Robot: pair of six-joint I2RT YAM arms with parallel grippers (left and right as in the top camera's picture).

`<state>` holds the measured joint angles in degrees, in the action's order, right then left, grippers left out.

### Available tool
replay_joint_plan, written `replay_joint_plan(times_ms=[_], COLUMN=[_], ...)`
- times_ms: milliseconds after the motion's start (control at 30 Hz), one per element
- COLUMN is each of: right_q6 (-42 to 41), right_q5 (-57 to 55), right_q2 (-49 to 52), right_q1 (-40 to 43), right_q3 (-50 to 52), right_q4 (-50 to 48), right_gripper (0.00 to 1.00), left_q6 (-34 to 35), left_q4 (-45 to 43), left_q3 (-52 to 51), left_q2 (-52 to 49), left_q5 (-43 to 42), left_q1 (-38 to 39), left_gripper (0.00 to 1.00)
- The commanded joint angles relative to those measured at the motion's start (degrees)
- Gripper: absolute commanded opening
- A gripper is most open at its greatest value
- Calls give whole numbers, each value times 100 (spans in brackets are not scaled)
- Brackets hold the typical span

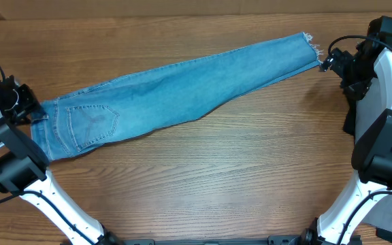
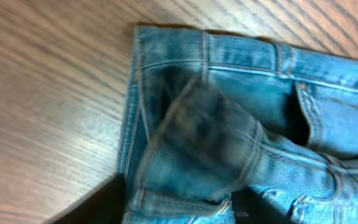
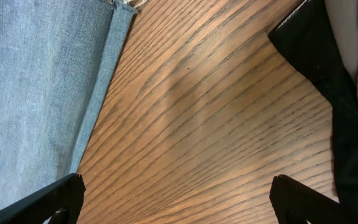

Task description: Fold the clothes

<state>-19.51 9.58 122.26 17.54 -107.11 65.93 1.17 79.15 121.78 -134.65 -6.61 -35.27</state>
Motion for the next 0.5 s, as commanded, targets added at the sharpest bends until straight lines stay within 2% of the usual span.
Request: replay_joint_plan(times_ms=[0,167,333,467], right_q6=[-26,-26,-26,-26], right_q5=[-57,-57,-57,-57], right_q2=[-129,-129,-129,-129], right_q1=[-7,-7,-7,-7], right_q3=[-94,-94,-94,-94], right_q4=[-26,-26,-26,-26], right_gripper=[100,100,100,100], left_q6=[144,702,730,800], left_q4=[48,39,-13,-33], left_q3=[-55,-55,-55,-55], left_q2=[7,7,7,7], left_q5=[125,-79,-968,-1810], left_q1=[-127,-254,-546,-887], left_gripper=[73,73,78,78])
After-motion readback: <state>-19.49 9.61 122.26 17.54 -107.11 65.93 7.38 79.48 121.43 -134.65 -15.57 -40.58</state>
